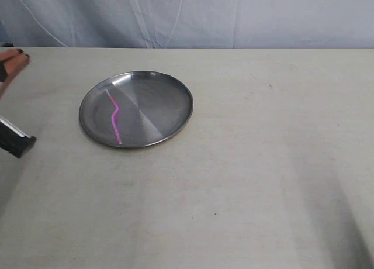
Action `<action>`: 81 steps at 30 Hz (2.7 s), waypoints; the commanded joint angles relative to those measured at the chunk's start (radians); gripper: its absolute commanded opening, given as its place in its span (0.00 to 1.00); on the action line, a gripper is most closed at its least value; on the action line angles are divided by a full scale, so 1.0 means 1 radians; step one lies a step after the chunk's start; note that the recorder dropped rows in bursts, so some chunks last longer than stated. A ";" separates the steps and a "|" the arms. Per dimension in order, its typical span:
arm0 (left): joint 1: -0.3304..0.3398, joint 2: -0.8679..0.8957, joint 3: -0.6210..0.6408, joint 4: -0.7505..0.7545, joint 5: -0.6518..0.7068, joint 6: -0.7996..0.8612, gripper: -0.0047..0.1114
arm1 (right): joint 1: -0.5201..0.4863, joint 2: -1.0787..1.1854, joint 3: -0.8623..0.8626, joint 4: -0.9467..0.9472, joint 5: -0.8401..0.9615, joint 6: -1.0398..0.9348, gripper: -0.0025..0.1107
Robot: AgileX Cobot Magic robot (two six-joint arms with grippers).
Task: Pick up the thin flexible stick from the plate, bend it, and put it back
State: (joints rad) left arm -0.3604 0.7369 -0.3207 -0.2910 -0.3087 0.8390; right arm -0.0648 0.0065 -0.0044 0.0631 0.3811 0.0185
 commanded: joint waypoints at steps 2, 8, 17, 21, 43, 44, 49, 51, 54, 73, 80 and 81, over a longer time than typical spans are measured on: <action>0.031 -0.260 0.056 0.046 -0.059 0.017 0.04 | -0.006 -0.007 0.004 0.003 -0.012 0.001 0.01; 0.167 -0.478 0.103 0.056 0.061 -0.021 0.04 | -0.006 -0.007 0.004 0.003 -0.012 0.001 0.01; 0.278 -0.670 0.210 0.132 0.309 -0.406 0.04 | -0.006 -0.007 0.004 0.003 -0.019 0.001 0.01; 0.278 -0.704 0.263 0.177 0.309 -0.576 0.04 | -0.006 -0.007 0.004 0.003 -0.018 0.003 0.01; 0.352 -0.737 0.321 0.222 0.533 -0.814 0.04 | -0.006 -0.007 0.004 0.003 -0.015 0.003 0.01; 0.352 -0.737 0.321 0.222 0.533 -0.814 0.04 | -0.006 -0.007 0.004 0.003 -0.015 0.003 0.01; 0.352 -0.737 0.321 0.222 0.521 -0.814 0.04 | -0.006 -0.007 0.004 0.003 -0.015 0.003 0.01; 0.352 -0.737 0.321 0.222 0.517 -0.814 0.04 | -0.006 -0.007 0.004 0.003 -0.015 0.003 0.01; 0.352 -0.737 0.321 0.222 0.517 -0.814 0.04 | -0.006 -0.007 0.004 0.003 -0.015 0.003 0.01; 0.352 -0.737 0.321 0.222 0.517 -0.812 0.04 | -0.006 -0.007 0.004 0.003 -0.020 0.003 0.01; 0.352 -0.737 0.321 0.224 0.517 -0.812 0.04 | -0.006 -0.007 0.004 0.003 -0.020 0.003 0.01; 0.352 -0.737 0.321 0.224 0.517 -0.812 0.04 | -0.006 -0.007 0.004 0.003 -0.020 0.003 0.01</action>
State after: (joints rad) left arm -0.0107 0.0045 -0.0043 -0.0726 0.2239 0.0312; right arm -0.0648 0.0065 -0.0044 0.0631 0.3774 0.0205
